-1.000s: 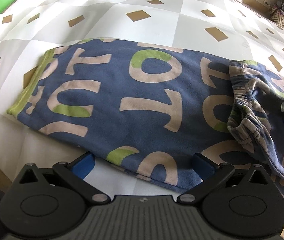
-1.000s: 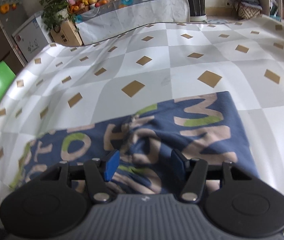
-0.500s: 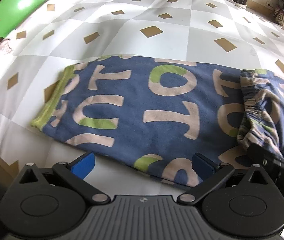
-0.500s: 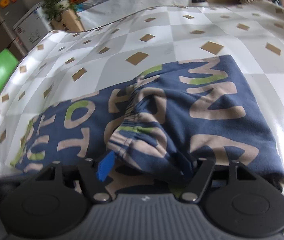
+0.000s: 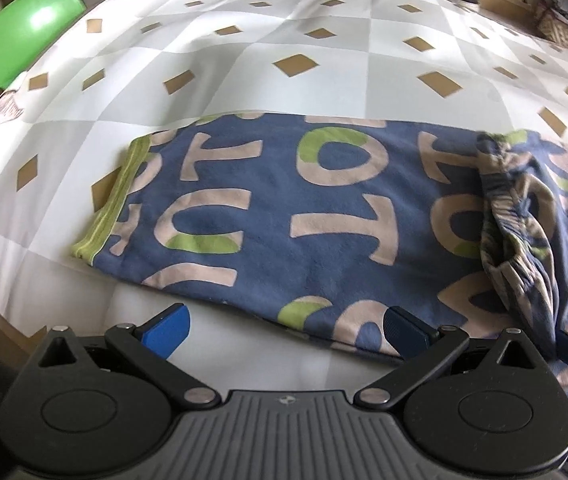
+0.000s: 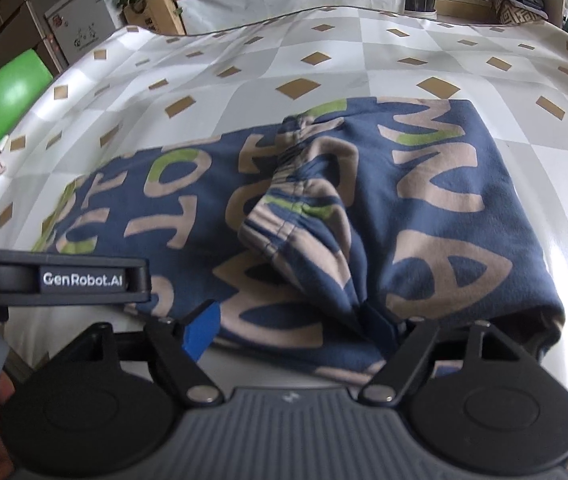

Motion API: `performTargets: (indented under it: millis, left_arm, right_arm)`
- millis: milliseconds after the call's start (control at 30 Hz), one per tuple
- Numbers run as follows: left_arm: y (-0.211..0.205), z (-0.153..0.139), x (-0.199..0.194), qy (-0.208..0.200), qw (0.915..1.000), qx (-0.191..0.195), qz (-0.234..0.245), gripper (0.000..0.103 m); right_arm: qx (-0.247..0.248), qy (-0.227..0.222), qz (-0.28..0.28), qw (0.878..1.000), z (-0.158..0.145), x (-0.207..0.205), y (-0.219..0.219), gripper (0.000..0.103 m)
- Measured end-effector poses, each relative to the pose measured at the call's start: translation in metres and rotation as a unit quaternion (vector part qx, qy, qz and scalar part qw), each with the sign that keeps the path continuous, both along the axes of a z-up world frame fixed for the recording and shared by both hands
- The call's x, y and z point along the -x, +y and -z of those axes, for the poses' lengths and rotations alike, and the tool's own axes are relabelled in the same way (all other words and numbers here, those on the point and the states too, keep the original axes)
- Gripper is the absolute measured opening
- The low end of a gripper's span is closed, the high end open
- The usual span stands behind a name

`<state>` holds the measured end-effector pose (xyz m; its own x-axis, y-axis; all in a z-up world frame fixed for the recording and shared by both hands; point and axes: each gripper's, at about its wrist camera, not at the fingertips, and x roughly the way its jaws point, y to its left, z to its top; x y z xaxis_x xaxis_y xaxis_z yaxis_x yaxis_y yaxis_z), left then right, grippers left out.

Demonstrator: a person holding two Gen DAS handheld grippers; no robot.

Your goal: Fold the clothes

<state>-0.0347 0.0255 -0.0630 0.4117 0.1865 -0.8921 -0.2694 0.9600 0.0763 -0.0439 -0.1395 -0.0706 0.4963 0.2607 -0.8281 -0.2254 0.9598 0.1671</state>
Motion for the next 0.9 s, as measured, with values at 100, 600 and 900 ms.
performTargets:
  millis: [100, 600, 900]
  left_arm:
    - [0.000, -0.002, 0.003, -0.002, 1.0000, -0.001, 0.005, 0.103]
    - [-0.003, -0.007, 0.002, -0.003, 0.9998, 0.019, 0.001, 0.103]
    - [-0.033, -0.023, -0.022, -0.018, 0.9988, 0.031, 0.032, 0.103]
  right_arm:
    - [0.002, -0.001, 0.002, 1.000, -0.002, 0.007, 0.000, 0.077]
    - [-0.041, 0.025, 0.089, 0.995, -0.015, 0.019, -0.023, 0.077]
    - [-0.077, 0.048, 0.263, 0.960, -0.008, 0.016, -0.077, 0.077]
